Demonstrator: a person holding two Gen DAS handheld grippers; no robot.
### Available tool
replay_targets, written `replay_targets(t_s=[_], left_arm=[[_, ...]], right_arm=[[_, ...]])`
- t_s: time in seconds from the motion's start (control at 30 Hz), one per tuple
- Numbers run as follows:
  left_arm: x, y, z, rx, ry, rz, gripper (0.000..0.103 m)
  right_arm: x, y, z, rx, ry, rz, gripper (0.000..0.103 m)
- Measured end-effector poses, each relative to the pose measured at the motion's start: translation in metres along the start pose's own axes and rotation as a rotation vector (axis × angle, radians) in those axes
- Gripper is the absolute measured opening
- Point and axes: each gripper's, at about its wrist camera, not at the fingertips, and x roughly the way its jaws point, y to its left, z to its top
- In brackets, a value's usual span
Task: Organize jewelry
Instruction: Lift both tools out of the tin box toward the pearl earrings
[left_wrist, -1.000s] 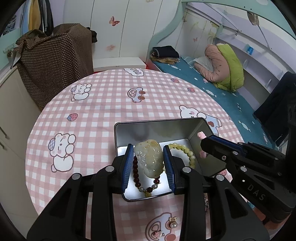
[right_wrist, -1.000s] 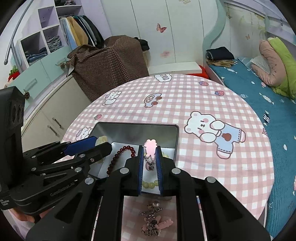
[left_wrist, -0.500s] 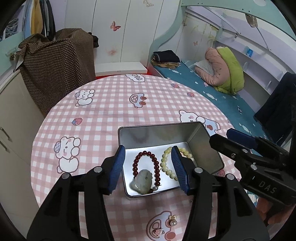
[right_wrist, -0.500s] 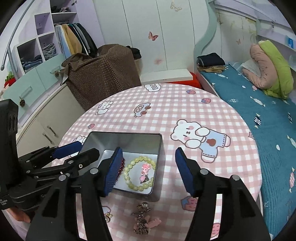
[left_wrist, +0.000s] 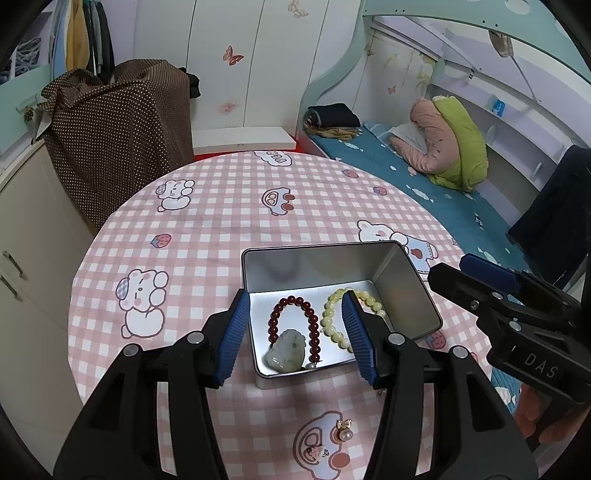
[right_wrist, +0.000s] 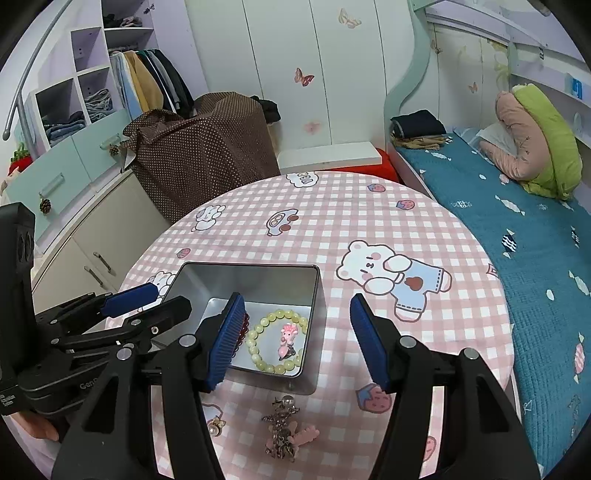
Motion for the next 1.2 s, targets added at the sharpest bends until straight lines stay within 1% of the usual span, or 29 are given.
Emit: replay_targets(t_s=[0.27,0.5,0.63,0.67,0.93,1.2], left_arm=[[-0.014,-0.002,-0.007,0.005,-0.014,0.002,0.054],[-0.027,-0.001,-0.028,0.022,0.000,0.002,0.057],[-0.033,0.001,-0.044,0.018,0.020,0.005,0.058],[-0.033,0.002,-0.048,0.018,0.025,0.005,0.060],[-0.035,0.007,-0.077,0.013,0.075,0.015,0.063],[-0.037,0.006,-0.097,0.028,0.097,0.008,0.069]], right_arm=[[-0.013,0.004,-0.006,-0.008,-0.015,-0.007,0.057],[-0.023,0.007,-0.019,-0.023,-0.012,-0.013,0.057],[-0.026,0.006,-0.031,-0.021,0.002,-0.013,0.057],[-0.026,0.006,-0.033,-0.020,0.006,-0.015,0.058],[-0.029,0.006,-0.060,-0.014,0.051,-0.032,0.062],[-0.032,0.007,-0.083,-0.017,0.089,-0.050,0.064]])
